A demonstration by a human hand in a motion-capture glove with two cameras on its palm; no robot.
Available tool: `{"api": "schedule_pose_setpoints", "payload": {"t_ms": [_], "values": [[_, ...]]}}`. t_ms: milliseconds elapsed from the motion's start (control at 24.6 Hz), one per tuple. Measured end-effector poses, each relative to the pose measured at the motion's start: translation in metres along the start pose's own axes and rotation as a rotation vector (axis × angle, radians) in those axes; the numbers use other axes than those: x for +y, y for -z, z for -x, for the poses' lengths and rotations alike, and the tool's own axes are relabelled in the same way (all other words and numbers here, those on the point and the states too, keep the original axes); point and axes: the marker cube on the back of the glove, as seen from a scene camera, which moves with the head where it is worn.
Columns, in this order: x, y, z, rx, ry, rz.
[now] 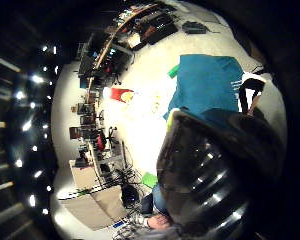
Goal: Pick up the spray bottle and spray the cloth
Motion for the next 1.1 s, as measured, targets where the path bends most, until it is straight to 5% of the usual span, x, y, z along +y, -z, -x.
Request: {"api": "schedule_pose_setpoints", "payload": {"t_ms": [1097], "values": [[-0.004, -0.040, 0.026, 0.438, 0.024, 0.085]]}}
